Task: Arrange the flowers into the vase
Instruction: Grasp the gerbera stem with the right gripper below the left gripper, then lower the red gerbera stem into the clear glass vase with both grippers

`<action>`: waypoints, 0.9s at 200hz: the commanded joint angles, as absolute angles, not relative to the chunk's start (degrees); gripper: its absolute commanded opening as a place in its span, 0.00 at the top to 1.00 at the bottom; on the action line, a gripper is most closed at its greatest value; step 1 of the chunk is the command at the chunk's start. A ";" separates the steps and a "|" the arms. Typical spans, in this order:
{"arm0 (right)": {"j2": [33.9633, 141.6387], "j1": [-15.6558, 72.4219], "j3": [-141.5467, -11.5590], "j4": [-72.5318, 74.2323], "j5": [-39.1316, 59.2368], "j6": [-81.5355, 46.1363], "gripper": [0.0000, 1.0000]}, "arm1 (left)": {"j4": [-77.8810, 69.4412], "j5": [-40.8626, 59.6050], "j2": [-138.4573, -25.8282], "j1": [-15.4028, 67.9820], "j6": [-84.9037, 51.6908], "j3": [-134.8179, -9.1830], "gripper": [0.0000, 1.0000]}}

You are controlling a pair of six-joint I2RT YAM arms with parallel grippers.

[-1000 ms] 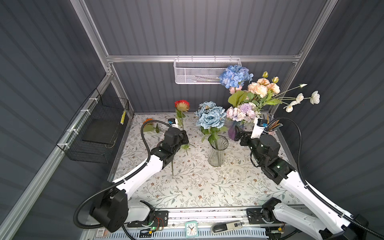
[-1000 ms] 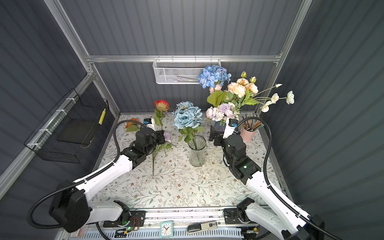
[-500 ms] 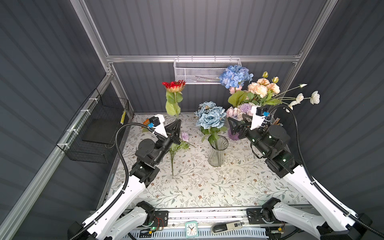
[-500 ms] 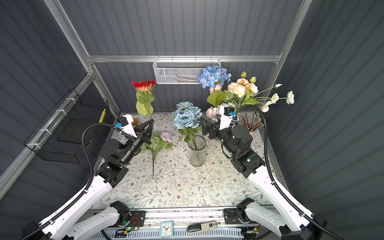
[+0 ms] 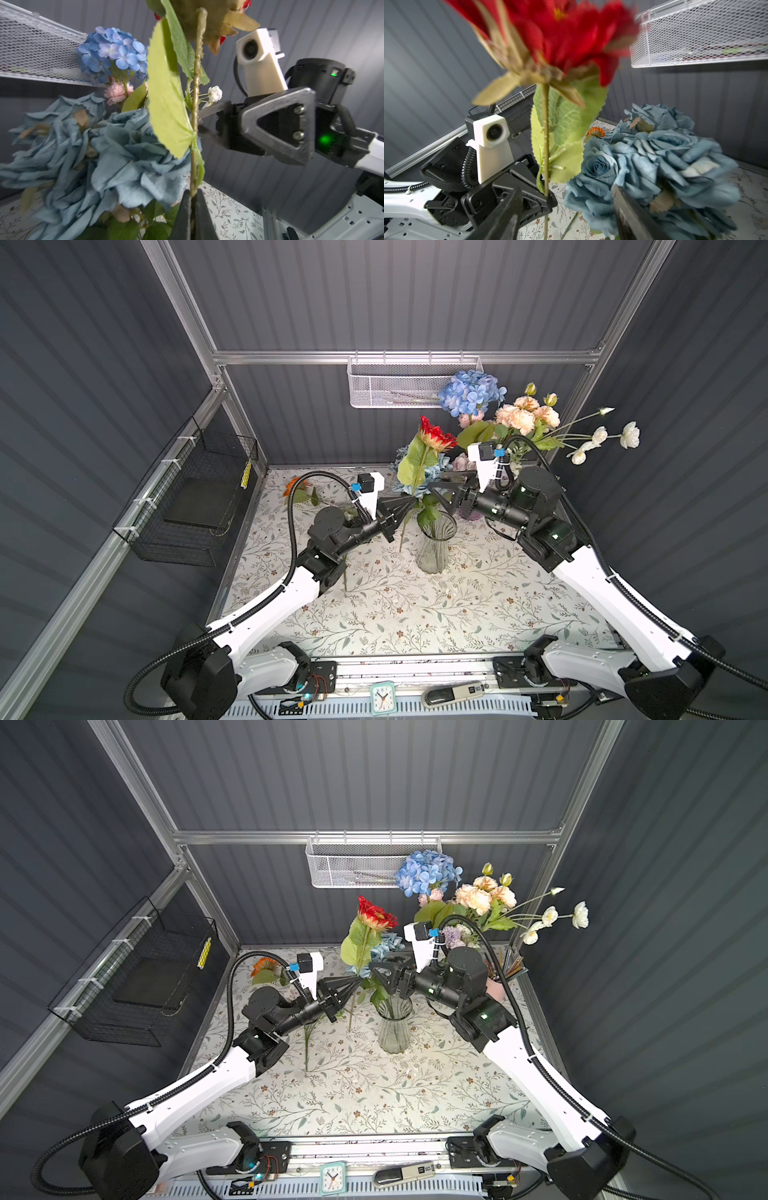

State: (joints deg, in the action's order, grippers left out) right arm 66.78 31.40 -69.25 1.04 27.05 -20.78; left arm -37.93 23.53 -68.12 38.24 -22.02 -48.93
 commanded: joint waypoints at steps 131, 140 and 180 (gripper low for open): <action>65.55 31.92 -66.49 8.46 35.99 -25.12 0.58 | -46.31 31.28 -74.68 41.11 -21.61 -56.83 1.00; 65.85 31.98 -66.45 8.53 36.12 -25.22 0.61 | -46.58 31.46 -74.94 41.30 -21.53 -57.07 1.00; 66.45 31.96 -66.37 8.09 36.35 -25.10 0.86 | -47.03 31.38 -75.56 41.93 -21.18 -57.41 1.00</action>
State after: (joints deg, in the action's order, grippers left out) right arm 66.13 31.66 -66.72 7.20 35.20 -25.39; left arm -44.07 30.30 -75.11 41.41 -22.02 -55.46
